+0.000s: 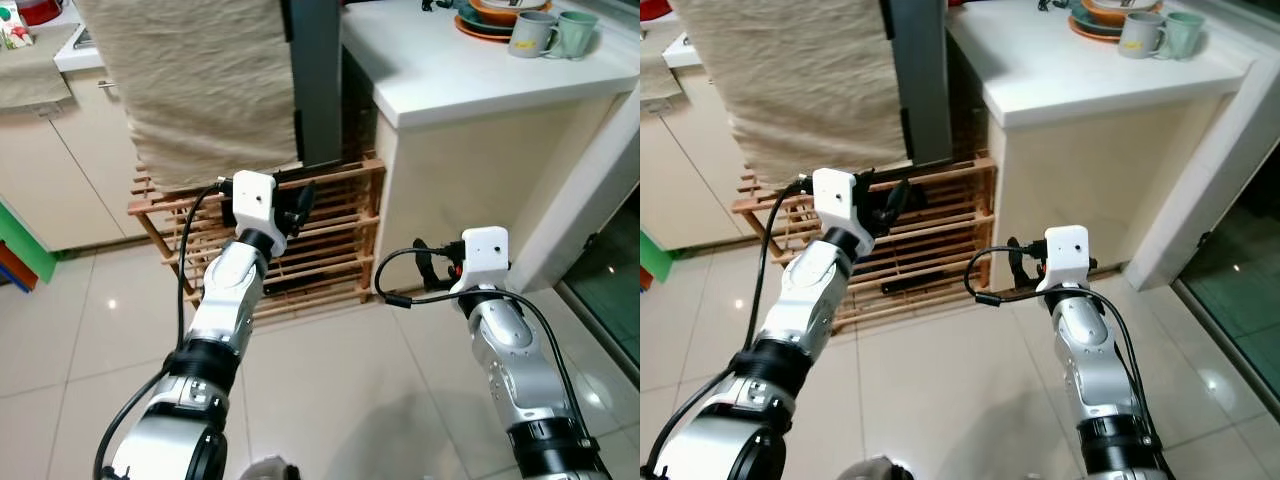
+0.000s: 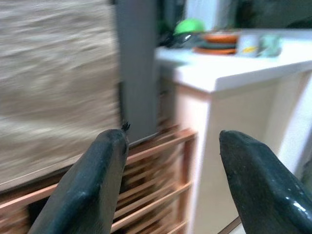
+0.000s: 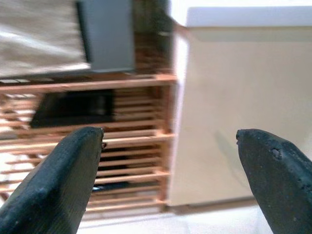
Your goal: Restocking fridge
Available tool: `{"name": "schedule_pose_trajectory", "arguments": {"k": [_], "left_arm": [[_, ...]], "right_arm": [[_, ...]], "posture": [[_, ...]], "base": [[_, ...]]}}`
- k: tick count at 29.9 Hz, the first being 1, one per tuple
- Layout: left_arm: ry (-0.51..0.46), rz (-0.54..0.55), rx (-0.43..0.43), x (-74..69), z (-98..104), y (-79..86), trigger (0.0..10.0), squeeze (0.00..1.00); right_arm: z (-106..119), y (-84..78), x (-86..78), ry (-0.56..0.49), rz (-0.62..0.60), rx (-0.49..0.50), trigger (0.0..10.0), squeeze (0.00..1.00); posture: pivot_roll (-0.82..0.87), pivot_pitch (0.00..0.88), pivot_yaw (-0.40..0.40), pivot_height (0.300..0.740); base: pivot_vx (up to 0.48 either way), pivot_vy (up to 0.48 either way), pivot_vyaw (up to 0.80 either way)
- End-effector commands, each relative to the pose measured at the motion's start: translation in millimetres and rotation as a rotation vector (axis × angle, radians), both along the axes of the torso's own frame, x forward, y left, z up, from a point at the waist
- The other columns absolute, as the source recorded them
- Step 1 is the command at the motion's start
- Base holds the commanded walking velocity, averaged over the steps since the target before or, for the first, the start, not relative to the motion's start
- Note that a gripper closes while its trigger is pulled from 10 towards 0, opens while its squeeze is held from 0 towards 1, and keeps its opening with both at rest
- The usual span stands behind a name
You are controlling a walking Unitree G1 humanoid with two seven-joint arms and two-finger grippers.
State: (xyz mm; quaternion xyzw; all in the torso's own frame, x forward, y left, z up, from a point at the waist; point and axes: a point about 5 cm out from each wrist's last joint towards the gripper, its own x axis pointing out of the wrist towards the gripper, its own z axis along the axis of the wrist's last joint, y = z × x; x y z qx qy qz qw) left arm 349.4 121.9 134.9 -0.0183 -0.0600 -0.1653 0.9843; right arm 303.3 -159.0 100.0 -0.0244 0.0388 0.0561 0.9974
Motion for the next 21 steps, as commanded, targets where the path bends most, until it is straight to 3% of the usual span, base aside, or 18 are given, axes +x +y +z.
{"name": "schedule_pose_trajectory", "arguments": {"k": [1,5,10,14,17,21], "left_arm": [[0.028,0.018,0.000,-0.5,0,-1.7,10.0,0.00],[0.042,0.045,-0.034,-1.0,-3,1.4,10.0,0.00],[0.030,0.042,-0.032,-4.0,1,6.3,10.0,0.00],[0.033,0.069,0.013,-2.0,1,12.0,10.0,0.00],[0.036,0.088,0.106,0.7,-2,8.6,10.0,0.00],[0.030,0.017,0.046,-2.3,0,0.3,10.0,0.00]], "right_arm": [[-1,-8.6,-0.1,-0.001,-0.028,-0.013,10.0,0.00],[-3,-8.2,-0.8,-0.003,-0.030,-0.014,10.0,0.00],[-3,-6.7,-0.6,-0.008,-0.033,-0.007,10.0,0.00],[-4,-5.5,-1.1,-0.022,-0.032,-0.001,10.0,0.00],[-2,5.6,0.4,-0.042,0.019,-0.047,10.0,0.00],[20,32.2,6.7,-0.159,0.112,-0.113,10.0,0.00]], "posture": [[-0.12,0.000,0.094,0.740],[-0.11,0.000,0.095,0.740],[-0.11,0.000,0.097,0.740],[-0.11,0.000,0.100,0.740],[-0.11,0.000,0.099,0.740],[-0.11,0.000,0.095,0.740]], "base": [[-0.352,0.330,-0.80],[-0.336,0.345,-0.80],[0.000,0.454,-0.80],[0.000,0.480,-0.80],[0.000,0.000,0.00],[0.195,0.000,0.00]]}}
